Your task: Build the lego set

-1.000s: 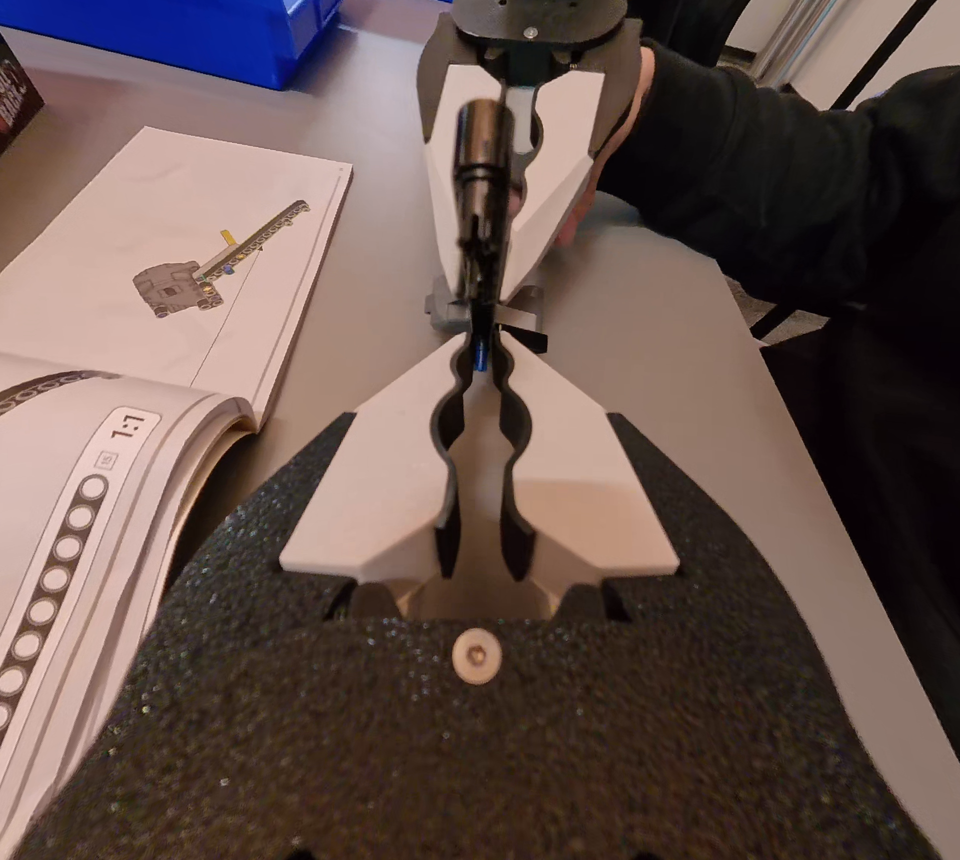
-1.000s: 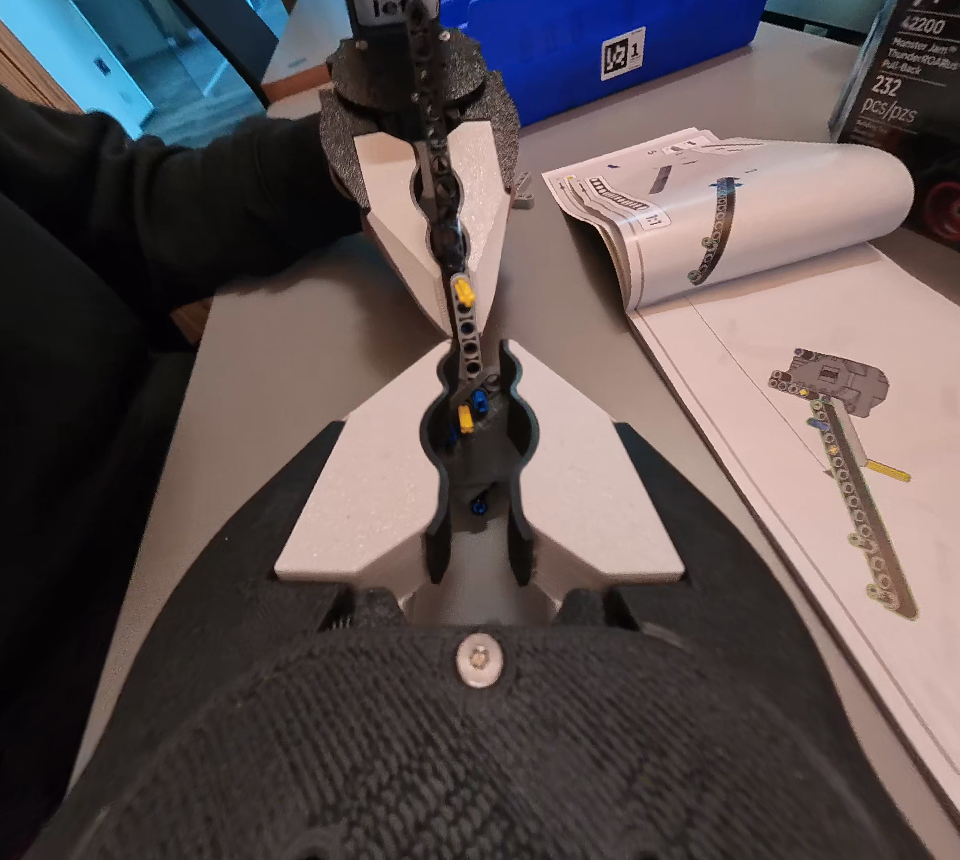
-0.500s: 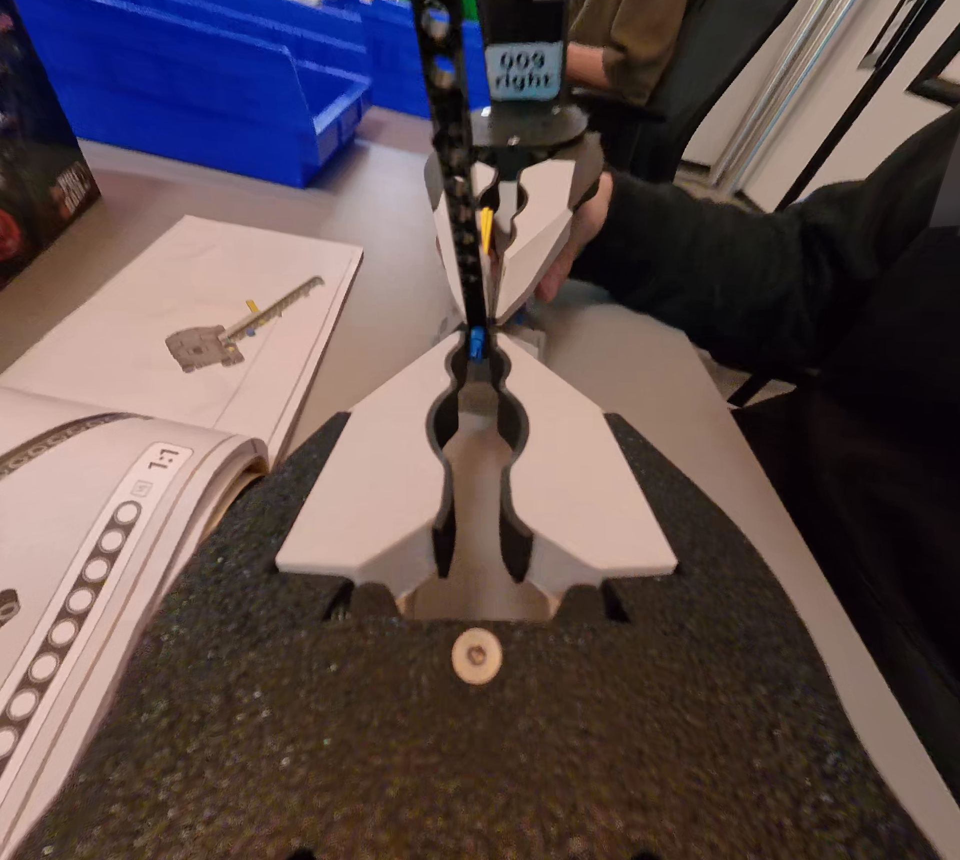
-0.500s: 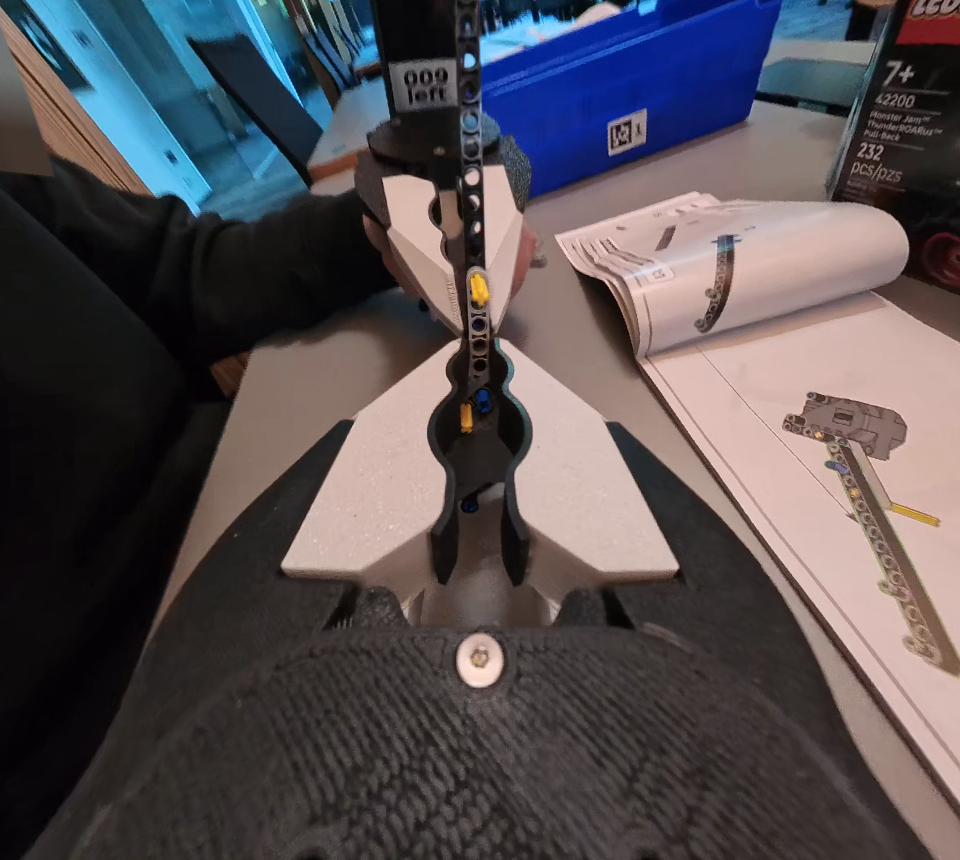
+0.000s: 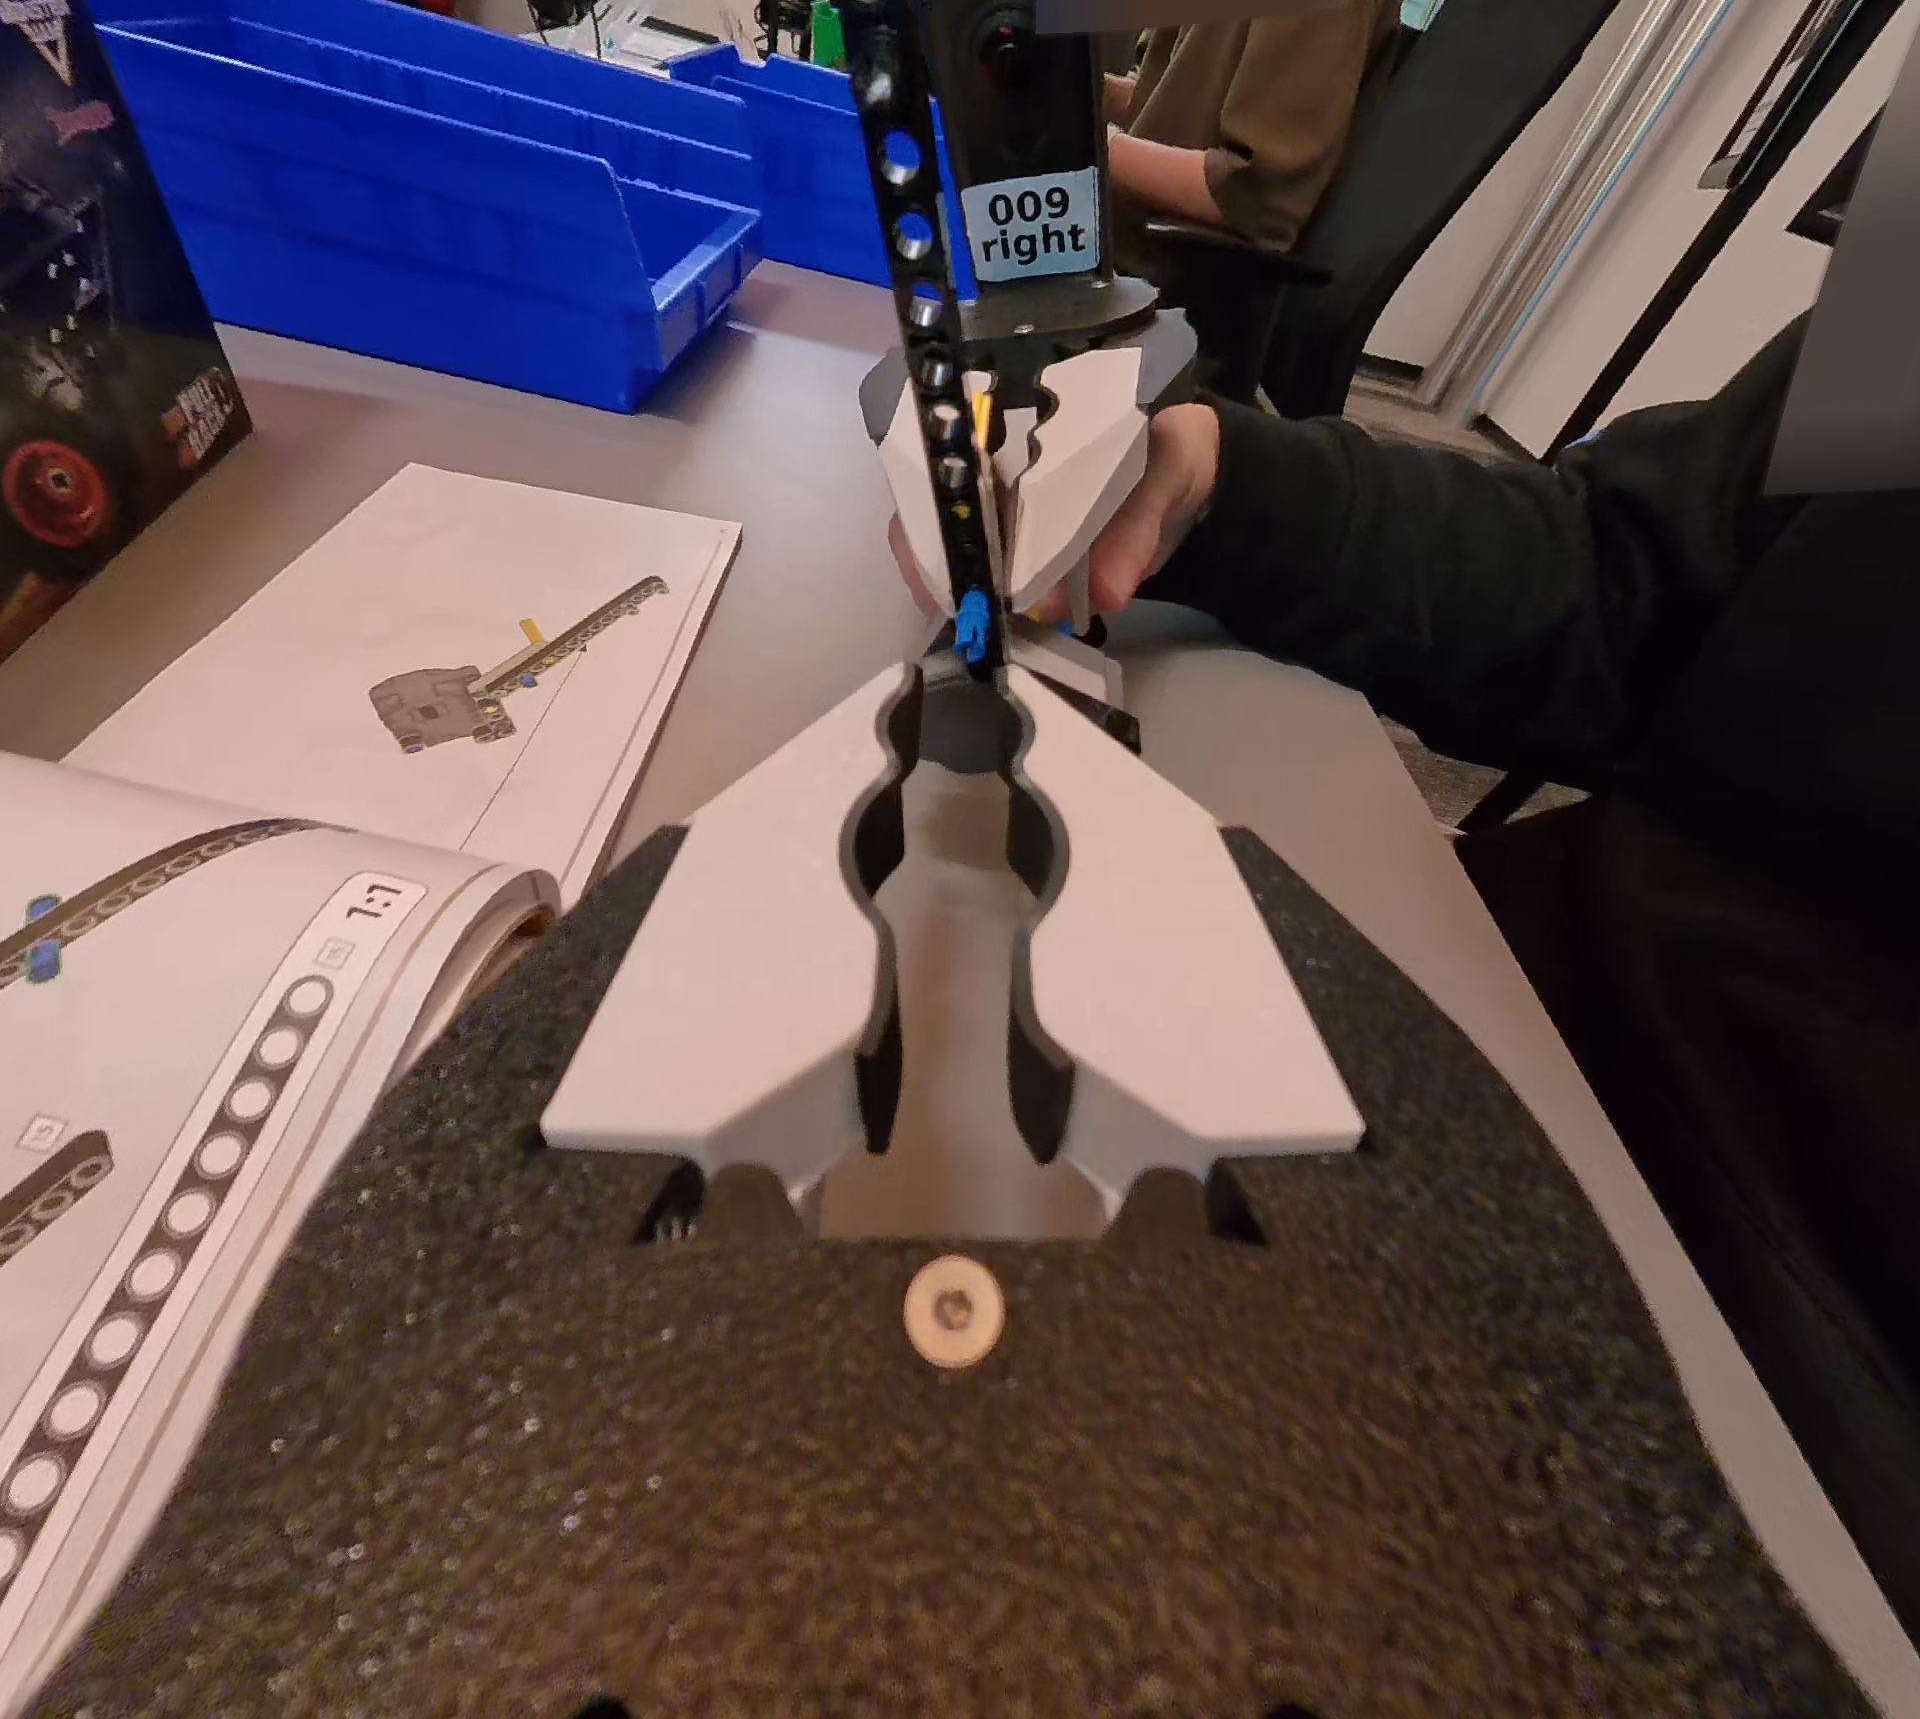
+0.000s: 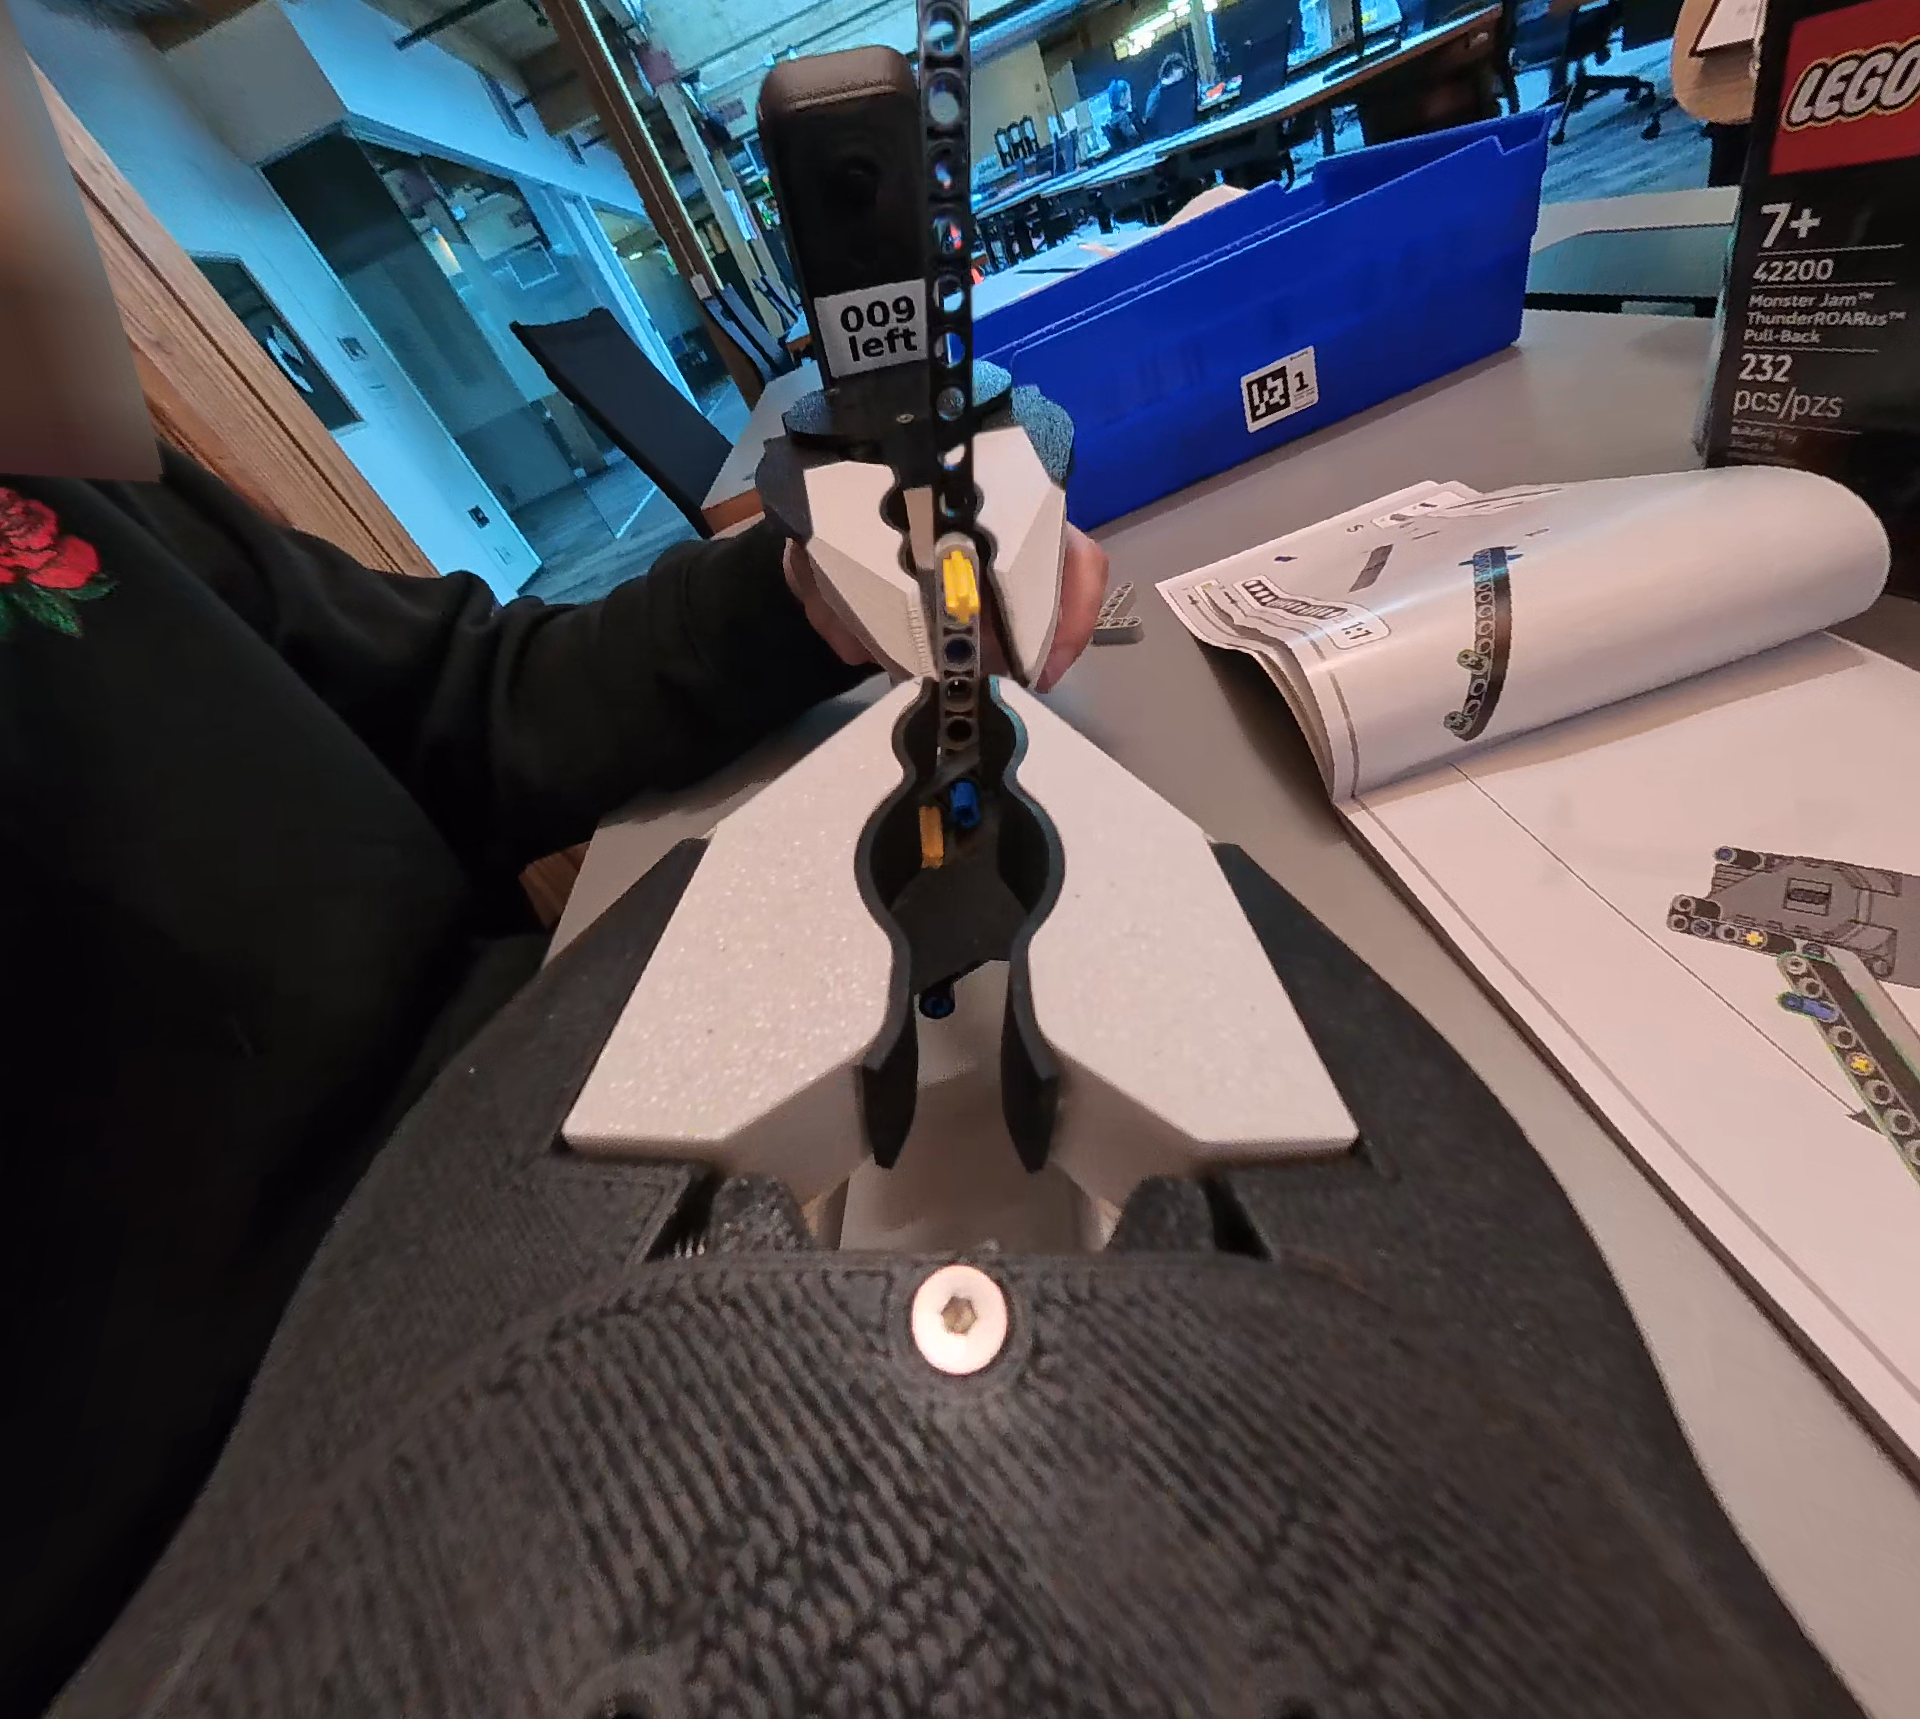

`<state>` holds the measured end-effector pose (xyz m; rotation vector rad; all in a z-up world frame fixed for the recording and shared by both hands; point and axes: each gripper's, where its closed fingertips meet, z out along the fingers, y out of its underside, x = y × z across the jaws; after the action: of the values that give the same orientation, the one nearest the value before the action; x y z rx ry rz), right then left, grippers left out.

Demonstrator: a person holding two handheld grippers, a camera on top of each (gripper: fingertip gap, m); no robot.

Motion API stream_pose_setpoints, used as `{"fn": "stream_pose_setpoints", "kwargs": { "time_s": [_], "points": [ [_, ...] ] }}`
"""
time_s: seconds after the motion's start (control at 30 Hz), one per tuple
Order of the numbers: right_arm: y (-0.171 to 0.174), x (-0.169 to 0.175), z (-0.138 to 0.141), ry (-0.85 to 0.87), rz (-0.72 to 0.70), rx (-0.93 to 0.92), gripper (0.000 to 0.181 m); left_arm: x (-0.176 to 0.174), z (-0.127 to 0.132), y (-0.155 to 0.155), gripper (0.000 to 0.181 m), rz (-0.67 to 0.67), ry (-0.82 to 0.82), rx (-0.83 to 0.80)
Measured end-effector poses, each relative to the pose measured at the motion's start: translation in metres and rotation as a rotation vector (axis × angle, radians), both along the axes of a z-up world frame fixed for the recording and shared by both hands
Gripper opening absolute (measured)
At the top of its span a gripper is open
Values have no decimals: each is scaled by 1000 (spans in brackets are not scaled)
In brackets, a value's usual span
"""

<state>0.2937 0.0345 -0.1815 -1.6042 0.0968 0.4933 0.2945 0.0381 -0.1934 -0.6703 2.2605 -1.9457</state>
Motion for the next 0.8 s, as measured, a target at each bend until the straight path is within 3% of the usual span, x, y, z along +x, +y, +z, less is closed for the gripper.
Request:
{"fn": "stream_pose_setpoints", "kwargs": {
  "time_s": [0.8],
  "points": [
    [0,2,0,-2,-15,-2,5,-2,1,-2,10,-4,15,-13]
  ]
}}
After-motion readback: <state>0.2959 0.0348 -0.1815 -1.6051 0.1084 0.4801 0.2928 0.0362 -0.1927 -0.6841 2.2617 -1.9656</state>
